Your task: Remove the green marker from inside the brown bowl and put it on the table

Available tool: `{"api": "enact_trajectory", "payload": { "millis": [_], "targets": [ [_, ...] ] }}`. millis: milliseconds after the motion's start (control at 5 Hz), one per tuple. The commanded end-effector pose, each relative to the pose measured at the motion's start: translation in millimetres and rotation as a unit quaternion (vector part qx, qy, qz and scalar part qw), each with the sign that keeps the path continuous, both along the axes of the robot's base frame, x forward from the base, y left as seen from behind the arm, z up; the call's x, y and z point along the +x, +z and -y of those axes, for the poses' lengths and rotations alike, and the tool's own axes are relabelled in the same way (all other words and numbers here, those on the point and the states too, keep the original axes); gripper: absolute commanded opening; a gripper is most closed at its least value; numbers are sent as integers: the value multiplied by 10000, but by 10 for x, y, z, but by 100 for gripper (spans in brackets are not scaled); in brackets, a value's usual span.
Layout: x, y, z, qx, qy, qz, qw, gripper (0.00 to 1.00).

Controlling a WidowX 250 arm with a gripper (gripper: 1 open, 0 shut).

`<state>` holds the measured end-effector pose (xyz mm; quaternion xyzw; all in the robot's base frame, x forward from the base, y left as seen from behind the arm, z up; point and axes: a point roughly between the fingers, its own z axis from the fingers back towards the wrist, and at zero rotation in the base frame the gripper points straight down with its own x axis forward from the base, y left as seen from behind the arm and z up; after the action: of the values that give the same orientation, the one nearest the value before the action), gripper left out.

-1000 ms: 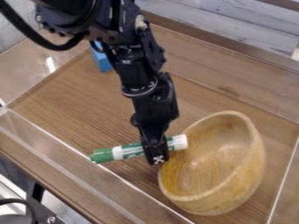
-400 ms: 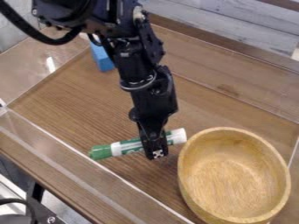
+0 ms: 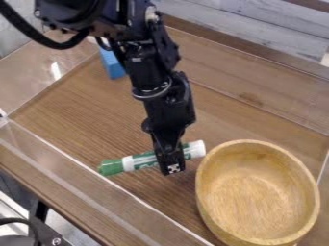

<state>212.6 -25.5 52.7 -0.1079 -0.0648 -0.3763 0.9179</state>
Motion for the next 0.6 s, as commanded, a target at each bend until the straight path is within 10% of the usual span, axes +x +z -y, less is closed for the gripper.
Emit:
{"api": "enact_trajectory", "payload": {
  "millis": [0,400],
  "targets": [
    [118,86,-25,-4,43,248,9997,0],
    [123,62,-24,-34,42,226,9997,0]
  ]
}}
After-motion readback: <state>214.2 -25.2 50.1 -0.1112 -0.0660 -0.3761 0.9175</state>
